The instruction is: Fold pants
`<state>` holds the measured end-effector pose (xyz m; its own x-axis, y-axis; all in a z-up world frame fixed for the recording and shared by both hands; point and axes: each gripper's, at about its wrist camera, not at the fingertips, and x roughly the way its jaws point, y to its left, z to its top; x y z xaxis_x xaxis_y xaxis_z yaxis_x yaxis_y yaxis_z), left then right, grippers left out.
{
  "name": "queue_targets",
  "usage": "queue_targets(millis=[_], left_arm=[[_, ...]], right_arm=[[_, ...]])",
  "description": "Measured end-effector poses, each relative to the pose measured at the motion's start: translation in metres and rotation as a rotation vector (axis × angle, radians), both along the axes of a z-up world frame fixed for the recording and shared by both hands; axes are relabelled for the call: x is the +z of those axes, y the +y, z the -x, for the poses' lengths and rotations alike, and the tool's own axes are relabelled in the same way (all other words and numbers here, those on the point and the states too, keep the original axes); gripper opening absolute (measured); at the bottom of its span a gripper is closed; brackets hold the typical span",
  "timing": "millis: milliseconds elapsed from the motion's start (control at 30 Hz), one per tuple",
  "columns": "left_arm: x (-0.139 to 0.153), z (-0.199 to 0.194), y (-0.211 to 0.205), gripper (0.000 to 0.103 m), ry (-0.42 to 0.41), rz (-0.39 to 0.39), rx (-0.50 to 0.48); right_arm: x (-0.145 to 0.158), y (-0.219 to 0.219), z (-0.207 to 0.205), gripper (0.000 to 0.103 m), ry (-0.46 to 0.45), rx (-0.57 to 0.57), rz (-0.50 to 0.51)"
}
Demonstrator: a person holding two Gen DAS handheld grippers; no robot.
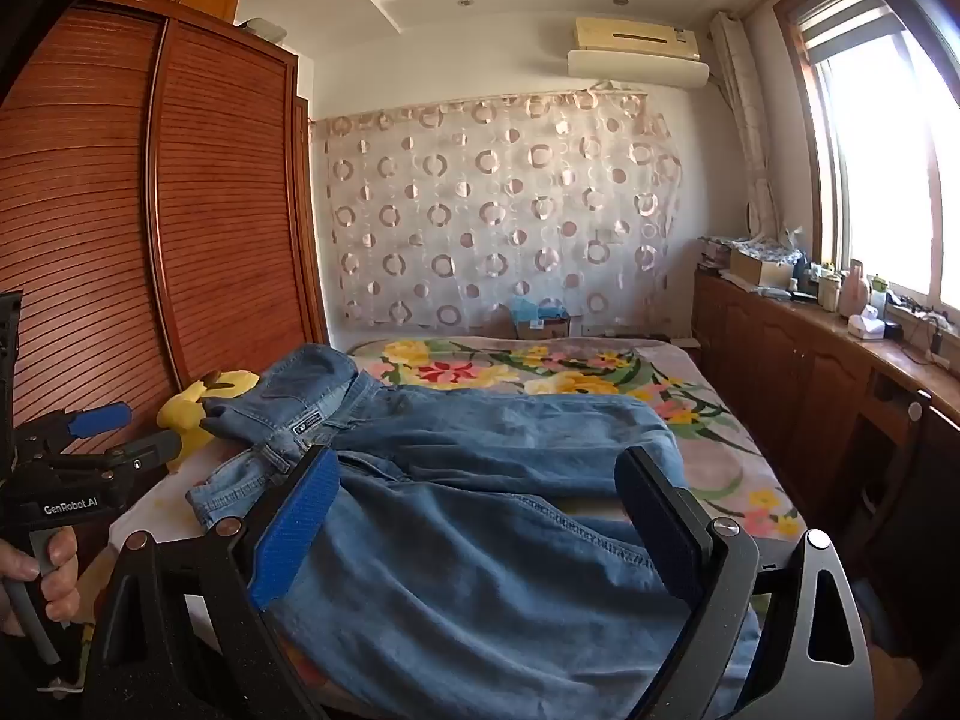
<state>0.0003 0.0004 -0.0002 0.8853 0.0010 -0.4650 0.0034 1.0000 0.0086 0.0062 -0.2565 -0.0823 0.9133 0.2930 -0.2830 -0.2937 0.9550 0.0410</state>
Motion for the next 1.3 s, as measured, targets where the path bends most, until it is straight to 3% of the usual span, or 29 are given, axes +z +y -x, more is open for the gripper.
queue_targets(millis=[1300], left_arm=[[0.007, 0.005, 0.008, 0.091, -0.019, -0.009, 0.005]], right_arm=[[-0.002, -0.001, -0.004, 0.094, 0.021, -0.011, -0.012]])
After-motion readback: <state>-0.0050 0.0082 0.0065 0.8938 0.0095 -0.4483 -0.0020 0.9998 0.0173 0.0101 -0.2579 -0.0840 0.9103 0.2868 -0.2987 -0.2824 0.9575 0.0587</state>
